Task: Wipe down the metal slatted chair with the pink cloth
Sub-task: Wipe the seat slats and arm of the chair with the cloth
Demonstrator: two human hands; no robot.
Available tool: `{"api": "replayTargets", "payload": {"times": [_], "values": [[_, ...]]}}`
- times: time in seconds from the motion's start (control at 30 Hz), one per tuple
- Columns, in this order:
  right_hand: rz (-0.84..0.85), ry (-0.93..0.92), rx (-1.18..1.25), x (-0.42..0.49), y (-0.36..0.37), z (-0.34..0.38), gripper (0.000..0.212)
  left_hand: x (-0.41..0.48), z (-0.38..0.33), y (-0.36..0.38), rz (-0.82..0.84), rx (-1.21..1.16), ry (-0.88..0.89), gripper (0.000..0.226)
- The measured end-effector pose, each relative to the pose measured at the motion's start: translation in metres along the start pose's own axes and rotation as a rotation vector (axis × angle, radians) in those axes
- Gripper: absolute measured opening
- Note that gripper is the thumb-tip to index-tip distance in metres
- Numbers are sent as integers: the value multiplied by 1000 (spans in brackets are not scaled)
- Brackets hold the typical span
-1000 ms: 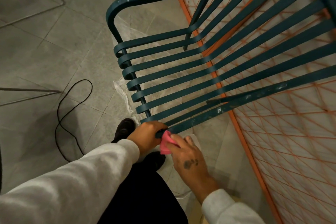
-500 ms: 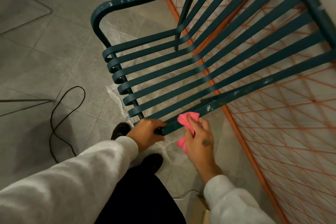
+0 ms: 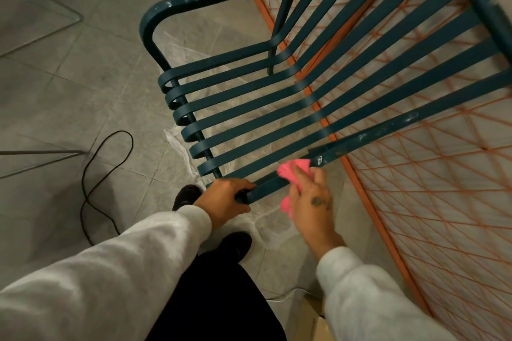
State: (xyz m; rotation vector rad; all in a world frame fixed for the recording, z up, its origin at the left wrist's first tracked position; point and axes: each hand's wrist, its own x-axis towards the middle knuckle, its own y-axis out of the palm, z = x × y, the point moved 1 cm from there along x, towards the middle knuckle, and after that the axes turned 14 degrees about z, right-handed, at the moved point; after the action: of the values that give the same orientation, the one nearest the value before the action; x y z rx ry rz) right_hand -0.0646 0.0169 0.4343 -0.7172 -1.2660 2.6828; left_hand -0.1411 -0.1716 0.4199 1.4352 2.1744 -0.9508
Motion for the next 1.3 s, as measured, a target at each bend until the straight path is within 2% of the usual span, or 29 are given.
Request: {"api": "replayTargets", "payload": {"times": [0.17,0.3,0.5,0.6,0.73,0.8,0.9,1.0,1.1,1.3], "values": [[195,-273,-71,-45,51,40,48,-5,11,1,-22,68,-18,25],[253,-388,-202,-37,30,20,48,-10,22,1,1,26,-62,42],[50,-80,-144,0,-1,-1,43,-11,23,2,38,25,-116,46],[108,-158,-111,-15,25,22,44,-11,24,2,13,33,-100,44],[263,-349,-191,-45,56,39,59,-9,23,2,-9,35,-30,27],[264,-387,-212,-44,50,28,61,-9,21,1,17,54,-27,32],[180,-374,-213,-36,26,3,55,-6,19,-5,65,64,-84,45],[70,-214,-117,-18,4,-14,43,0,6,-7,81,8,-69,52],[-14,-93,-34,-13,4,-15,43,8,-12,-6,49,-2,-27,51],[153,-143,37,-26,2,-22,46,29,-39,-6,40,57,66,36]]}}
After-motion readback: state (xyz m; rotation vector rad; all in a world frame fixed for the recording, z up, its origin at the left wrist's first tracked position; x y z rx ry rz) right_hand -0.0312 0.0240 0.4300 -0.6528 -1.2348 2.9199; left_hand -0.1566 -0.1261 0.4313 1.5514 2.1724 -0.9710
